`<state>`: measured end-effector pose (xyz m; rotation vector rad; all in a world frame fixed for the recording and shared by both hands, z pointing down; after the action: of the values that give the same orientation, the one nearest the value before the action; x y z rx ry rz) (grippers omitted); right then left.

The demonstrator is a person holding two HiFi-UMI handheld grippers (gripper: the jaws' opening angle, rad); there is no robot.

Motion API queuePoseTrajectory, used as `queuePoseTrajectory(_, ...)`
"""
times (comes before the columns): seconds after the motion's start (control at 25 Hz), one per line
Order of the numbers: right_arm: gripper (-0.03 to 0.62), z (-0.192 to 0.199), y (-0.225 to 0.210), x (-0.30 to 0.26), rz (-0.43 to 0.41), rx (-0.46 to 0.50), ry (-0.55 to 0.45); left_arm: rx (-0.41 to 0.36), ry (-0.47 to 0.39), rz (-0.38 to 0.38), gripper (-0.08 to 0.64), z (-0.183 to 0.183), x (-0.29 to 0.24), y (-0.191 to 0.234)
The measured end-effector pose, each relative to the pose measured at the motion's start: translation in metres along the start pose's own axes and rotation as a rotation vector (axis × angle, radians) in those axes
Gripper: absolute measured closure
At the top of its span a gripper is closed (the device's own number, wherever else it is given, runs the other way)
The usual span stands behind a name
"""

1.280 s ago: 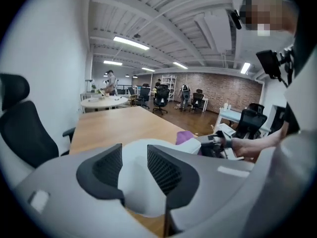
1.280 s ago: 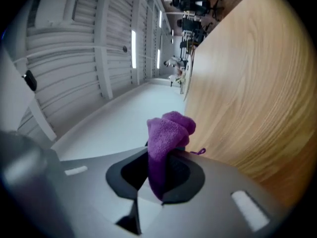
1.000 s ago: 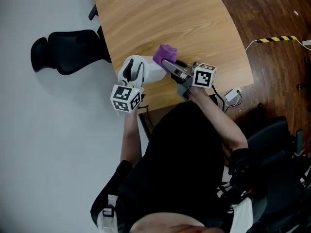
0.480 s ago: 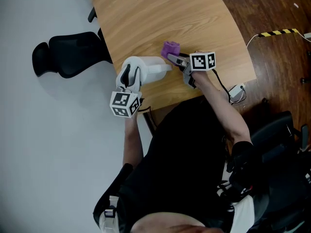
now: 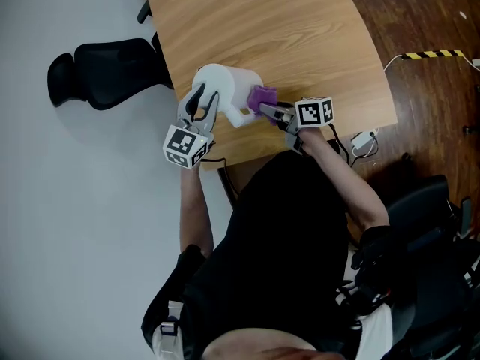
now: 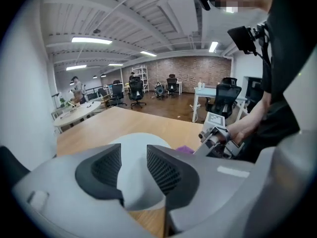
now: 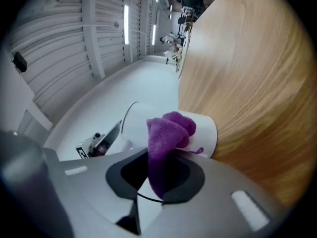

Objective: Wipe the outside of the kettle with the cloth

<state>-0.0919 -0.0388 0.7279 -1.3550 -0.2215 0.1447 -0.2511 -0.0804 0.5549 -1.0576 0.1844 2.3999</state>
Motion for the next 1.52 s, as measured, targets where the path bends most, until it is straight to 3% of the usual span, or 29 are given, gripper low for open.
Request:
queuePoseTrajectory(0.08, 0.543, -0.012, 0.018, 0.008, -0.068, 0.047, -0.093, -0.026, -0.005, -0.009, 0.542, -0.010, -0.001, 0.001)
queuePoseTrajectory(0.16, 0.543, -0.029, 0.061, 0.006, -0.200, 0.169, -0.135, -0.025, -0.002, 0.016, 0.542, -0.013, -0.009, 0.000)
queuePoseTrajectory(0.28, 0.543, -0.031, 0.099, -0.016, -0.298, 0.338, -0.044, -0.028, 0.018, 0.024, 0.542, -0.006, -0.019, -0.005)
queuePoseTrajectory(0.36, 0.541, -0.021, 0.088, -0.026, -0.295, 0.355, -0.023, -0.026, 0.018, 0.018, 0.542, -0.005, -0.020, -0.007)
queuePoseTrajectory(0.44, 0.541, -0.013, 0.056, -0.025, -0.256, 0.285, -0.057, -0.030, 0.017, 0.015, 0.542, -0.007, -0.020, -0.007)
queuePoseTrajectory(0.6, 0.541, 0.011, -0.031, -0.023, 0.068, 0.165, 0.048, -0.036, 0.013, 0.000, 0.542, -0.008, -0.018, -0.009)
queuePoseTrajectory(0.68, 0.541, 0.011, -0.034, -0.011, 0.160, 0.149, 0.047, -0.038, 0.010, -0.003, 0.542, -0.009, -0.018, -0.010)
queuePoseTrajectory(0.72, 0.541, 0.007, -0.021, -0.004, 0.128, 0.166, 0.012, -0.039, 0.010, -0.005, 0.542, -0.010, -0.018, -0.010)
queuePoseTrajectory(0.84, 0.541, -0.003, 0.052, 0.008, -0.184, 0.293, -0.105, -0.036, 0.009, -0.012, 0.542, -0.012, -0.018, -0.009)
queuePoseTrajectory(0.92, 0.541, 0.000, 0.081, 0.001, -0.292, 0.379, -0.091, -0.032, 0.008, -0.015, 0.542, -0.012, -0.019, -0.008)
queuePoseTrajectory(1.0, 0.541, 0.008, 0.064, -0.008, -0.258, 0.351, -0.060, -0.029, 0.008, -0.017, 0.541, -0.013, -0.020, -0.007)
queuePoseTrajectory(1.04, 0.541, 0.015, 0.039, -0.010, -0.191, 0.288, -0.040, -0.029, 0.009, -0.018, 0.541, -0.013, -0.020, -0.008)
queuePoseTrajectory(1.16, 0.541, 0.033, -0.038, -0.008, 0.127, 0.096, 0.087, -0.028, 0.011, -0.025, 0.541, -0.012, -0.018, -0.011)
queuePoseTrajectory(1.2, 0.542, 0.034, -0.046, -0.004, 0.184, 0.068, 0.100, -0.027, 0.011, -0.026, 0.541, -0.012, -0.018, -0.012)
queuePoseTrajectory(1.28, 0.541, 0.021, -0.029, 0.003, 0.162, 0.099, 0.044, -0.028, 0.007, -0.026, 0.541, -0.010, -0.018, -0.011)
queuePoseTrajectory(1.36, 0.541, 0.002, 0.009, -0.004, 0.006, 0.223, -0.036, -0.028, 0.004, -0.029, 0.541, -0.007, -0.016, -0.007)
queuePoseTrajectory(1.44, 0.541, -0.004, 0.031, -0.019, -0.102, 0.313, -0.030, -0.026, 0.004, -0.031, 0.541, -0.006, -0.017, -0.007)
queuePoseTrajectory(1.52, 0.540, 0.004, 0.015, -0.025, -0.066, 0.284, 0.020, -0.025, 0.008, -0.032, 0.541, -0.008, -0.019, -0.012)
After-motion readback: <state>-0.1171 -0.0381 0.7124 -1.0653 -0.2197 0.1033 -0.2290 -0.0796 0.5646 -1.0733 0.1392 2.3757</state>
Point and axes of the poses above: the fingertips, and each gripper's own axes: x backward along the fingers, y to its left, z out of its underside, the point moved 8 cm from there along x, backward along the fingers, and after that the axes turned 13 degrees about y, right-handed, at the moved point
